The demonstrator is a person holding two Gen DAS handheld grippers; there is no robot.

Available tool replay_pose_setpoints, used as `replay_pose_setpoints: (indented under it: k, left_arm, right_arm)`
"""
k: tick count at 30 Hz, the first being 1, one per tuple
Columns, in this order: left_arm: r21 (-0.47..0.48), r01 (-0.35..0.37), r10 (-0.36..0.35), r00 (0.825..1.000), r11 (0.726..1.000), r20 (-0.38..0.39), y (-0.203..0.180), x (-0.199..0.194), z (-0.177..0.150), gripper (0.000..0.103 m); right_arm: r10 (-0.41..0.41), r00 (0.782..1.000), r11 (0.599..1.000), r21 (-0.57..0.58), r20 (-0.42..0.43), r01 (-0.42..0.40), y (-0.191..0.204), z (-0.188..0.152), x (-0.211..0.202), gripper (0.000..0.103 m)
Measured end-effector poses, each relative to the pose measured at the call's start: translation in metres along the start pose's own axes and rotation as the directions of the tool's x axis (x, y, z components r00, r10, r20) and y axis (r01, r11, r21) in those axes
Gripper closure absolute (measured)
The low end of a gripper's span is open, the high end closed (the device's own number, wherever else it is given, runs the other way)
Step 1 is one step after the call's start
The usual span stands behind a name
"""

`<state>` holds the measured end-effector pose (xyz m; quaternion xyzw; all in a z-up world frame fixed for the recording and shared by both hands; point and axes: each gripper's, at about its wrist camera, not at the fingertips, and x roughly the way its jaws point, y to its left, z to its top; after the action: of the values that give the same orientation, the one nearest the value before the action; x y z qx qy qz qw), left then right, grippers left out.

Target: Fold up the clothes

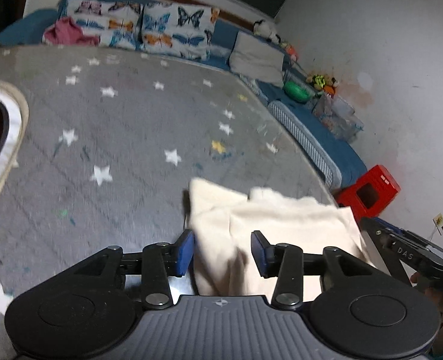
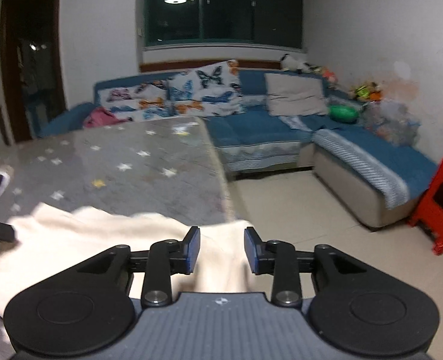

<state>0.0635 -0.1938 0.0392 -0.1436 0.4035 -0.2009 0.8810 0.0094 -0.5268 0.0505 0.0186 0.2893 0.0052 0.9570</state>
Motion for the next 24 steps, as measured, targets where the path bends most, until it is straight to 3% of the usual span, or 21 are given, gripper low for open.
replay_pose_setpoints:
  k: [7,11,14,22,24]
  left_arm:
    - [0.062,-0.017,0.017,1.0,0.998,0.001,-0.011,0.012,0.001,0.06]
    - [0.079,-0.043,0.044,0.999,0.996,-0.014,-0.009,0.021,0.0,0.058]
    - [0.086,-0.048,0.049,0.999,0.995,-0.016,-0.009,0.02,0.001,0.057]
    - [0.108,-0.03,0.029,1.0,0.994,0.011,-0.013,0.001,-0.006,0.042]
    - [0.121,-0.03,0.027,0.999,0.992,0.027,-0.015,-0.005,-0.008,0.035]
  right_arm:
    - [0.05,0.997,0.998,0.044,-0.057,-0.048,0.003,0.001,0.03,0.061]
    - [0.03,0.997,0.999,0.039,-0.075,-0.027,0.003,-0.004,0.039,0.049]
    - [0.02,0.998,1.0,0.025,-0.06,-0.018,0.007,-0.005,0.033,0.031]
    - [0.015,1.0,1.0,0.01,0.015,-0.015,0.024,-0.013,-0.003,0.004]
    - [0.014,0.999,1.0,0.011,0.033,-0.014,0.029,-0.014,-0.01,0.0]
